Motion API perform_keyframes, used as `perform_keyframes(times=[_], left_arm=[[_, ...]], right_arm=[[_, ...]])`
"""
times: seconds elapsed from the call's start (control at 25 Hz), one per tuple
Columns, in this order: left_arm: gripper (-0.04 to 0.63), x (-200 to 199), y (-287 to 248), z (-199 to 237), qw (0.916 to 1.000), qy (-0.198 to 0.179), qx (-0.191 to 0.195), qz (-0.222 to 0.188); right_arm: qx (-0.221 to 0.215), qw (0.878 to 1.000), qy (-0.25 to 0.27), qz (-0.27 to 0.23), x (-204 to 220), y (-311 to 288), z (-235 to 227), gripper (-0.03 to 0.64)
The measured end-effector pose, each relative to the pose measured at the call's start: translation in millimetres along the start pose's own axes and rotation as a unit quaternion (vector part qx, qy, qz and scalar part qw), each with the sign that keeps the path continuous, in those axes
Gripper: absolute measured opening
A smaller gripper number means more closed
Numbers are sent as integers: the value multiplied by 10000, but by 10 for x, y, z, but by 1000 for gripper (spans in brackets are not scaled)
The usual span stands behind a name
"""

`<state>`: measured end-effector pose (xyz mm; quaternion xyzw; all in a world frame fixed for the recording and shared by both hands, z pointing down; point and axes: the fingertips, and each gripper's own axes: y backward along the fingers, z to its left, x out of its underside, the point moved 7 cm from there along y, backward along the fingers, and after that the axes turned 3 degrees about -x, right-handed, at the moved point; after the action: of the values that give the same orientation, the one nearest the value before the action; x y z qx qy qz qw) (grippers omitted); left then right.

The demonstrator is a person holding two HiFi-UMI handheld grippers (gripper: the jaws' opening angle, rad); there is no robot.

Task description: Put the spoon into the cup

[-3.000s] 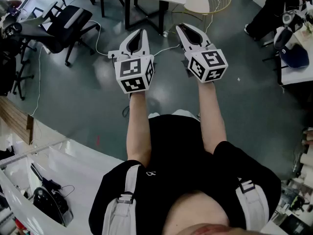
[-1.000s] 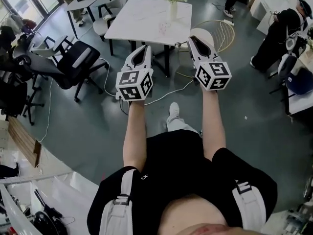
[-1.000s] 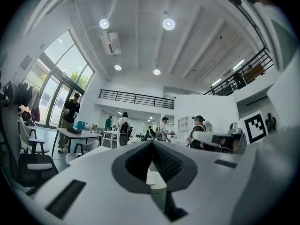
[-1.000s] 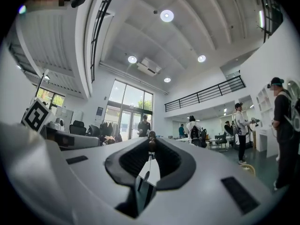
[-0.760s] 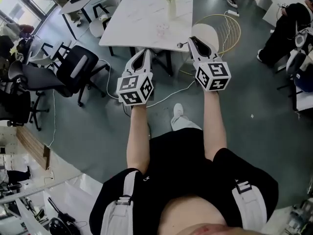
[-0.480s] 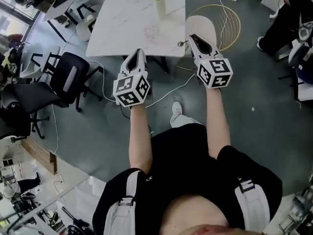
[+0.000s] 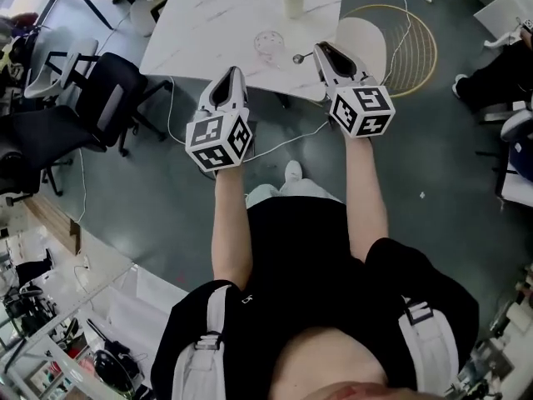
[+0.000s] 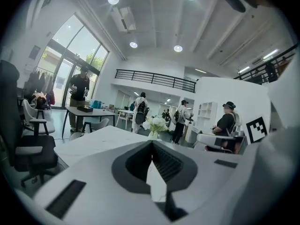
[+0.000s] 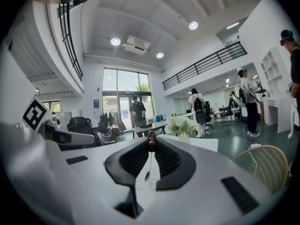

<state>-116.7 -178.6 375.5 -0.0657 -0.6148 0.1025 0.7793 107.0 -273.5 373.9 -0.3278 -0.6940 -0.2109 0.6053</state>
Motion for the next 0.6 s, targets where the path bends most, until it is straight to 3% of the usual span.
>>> perform_keyframes(times=[0.24,0.4,0.6], left_arm=[[15,122,-78,268,9994,54,-180,284],[15,215,-342,328,9990,161,75,407],[15,146,-758,118,9978,243,448,417]], right_arm=[[-160,9994,-205,219,232,-320,118,44],[-96,9991,-186,360,370,-434,153,44],[64,9992,-101,388,243,-476,-58,44]])
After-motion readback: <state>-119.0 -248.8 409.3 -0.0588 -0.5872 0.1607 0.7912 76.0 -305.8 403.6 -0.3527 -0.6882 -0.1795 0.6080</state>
